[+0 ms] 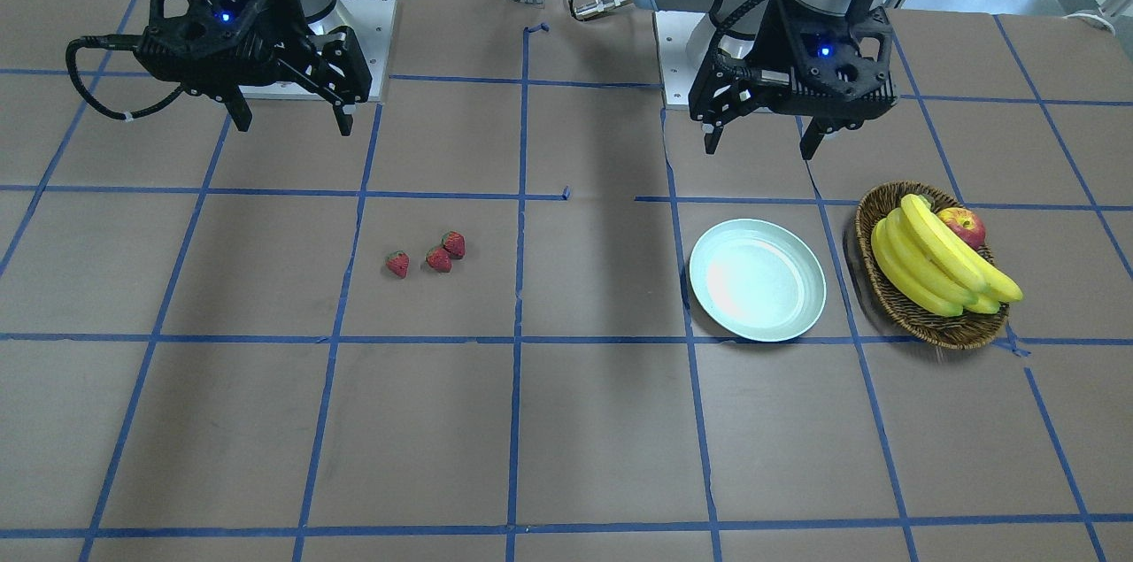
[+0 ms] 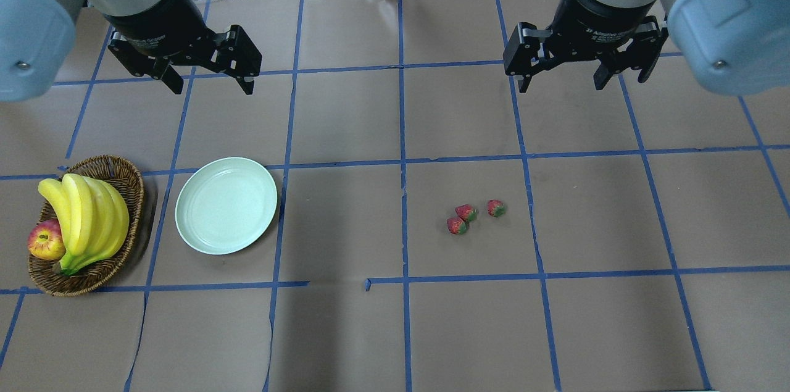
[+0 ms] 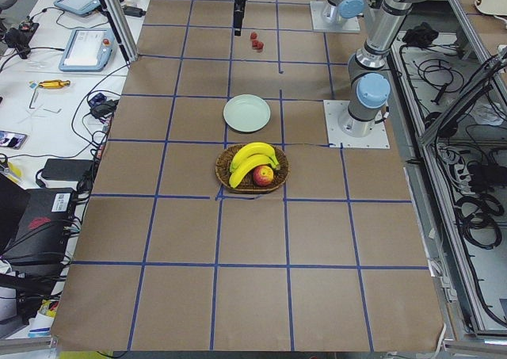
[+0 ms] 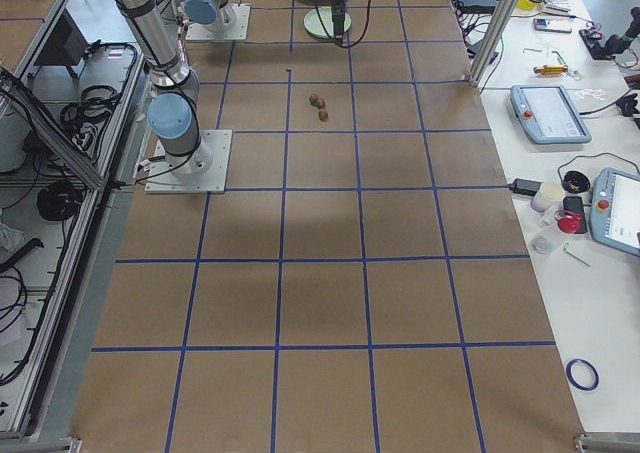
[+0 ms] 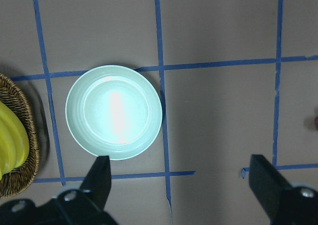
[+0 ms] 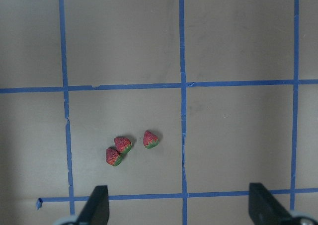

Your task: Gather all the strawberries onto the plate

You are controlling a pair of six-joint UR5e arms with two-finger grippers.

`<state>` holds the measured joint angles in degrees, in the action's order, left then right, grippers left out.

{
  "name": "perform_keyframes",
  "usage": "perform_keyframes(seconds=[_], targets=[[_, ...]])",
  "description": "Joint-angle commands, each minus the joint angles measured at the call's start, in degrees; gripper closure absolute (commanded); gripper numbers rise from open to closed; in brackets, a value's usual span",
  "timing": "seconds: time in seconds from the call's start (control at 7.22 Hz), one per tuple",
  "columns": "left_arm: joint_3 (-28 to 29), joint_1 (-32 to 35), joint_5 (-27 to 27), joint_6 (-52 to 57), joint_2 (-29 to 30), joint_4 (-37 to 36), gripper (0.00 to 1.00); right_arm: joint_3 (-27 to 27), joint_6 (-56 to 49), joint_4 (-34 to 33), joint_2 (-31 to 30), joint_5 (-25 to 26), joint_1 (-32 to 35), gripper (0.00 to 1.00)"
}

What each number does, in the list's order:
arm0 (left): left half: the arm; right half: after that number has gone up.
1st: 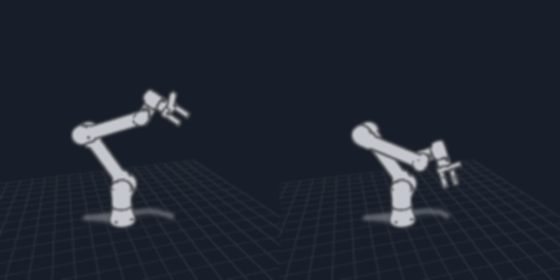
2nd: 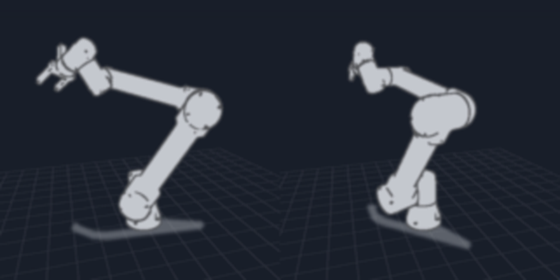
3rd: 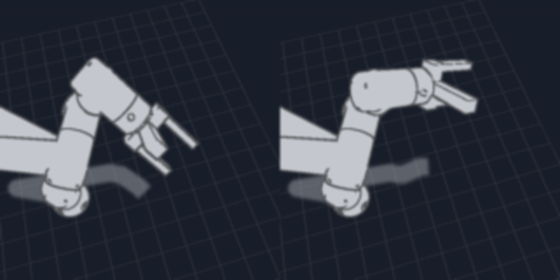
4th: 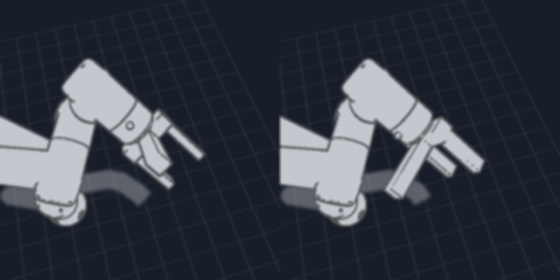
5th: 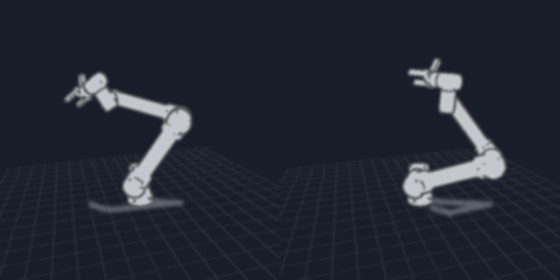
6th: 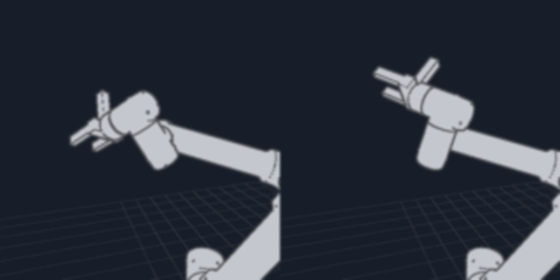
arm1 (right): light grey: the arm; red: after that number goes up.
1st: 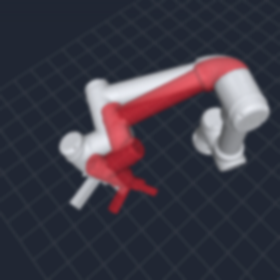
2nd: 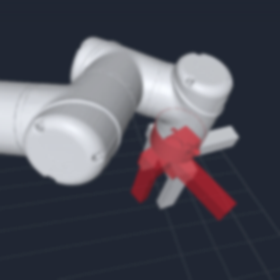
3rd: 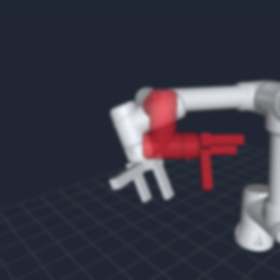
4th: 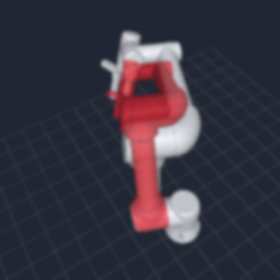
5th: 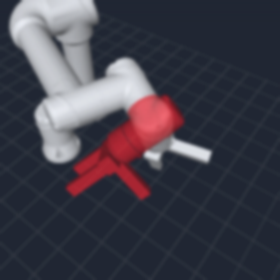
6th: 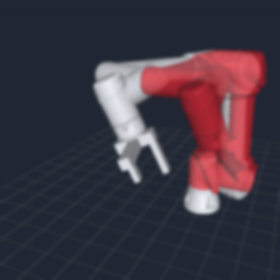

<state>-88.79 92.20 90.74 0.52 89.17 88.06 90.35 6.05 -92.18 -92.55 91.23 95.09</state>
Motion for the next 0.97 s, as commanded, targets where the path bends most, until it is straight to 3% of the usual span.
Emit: perform_keyframes(seconds=[0.0,0.83], targets=[[0.1,0.0,-2.8,-0.1,-0.1,-2.0,0.00,0.0,0.0,0.0,0.0,0.0,0.0,0.00],[0.4,0.0,-2.6,-0.3,0.0,-1.3,0.00,0.0,0.4,0.0,0.0,-0.1,0.0,0.00]])
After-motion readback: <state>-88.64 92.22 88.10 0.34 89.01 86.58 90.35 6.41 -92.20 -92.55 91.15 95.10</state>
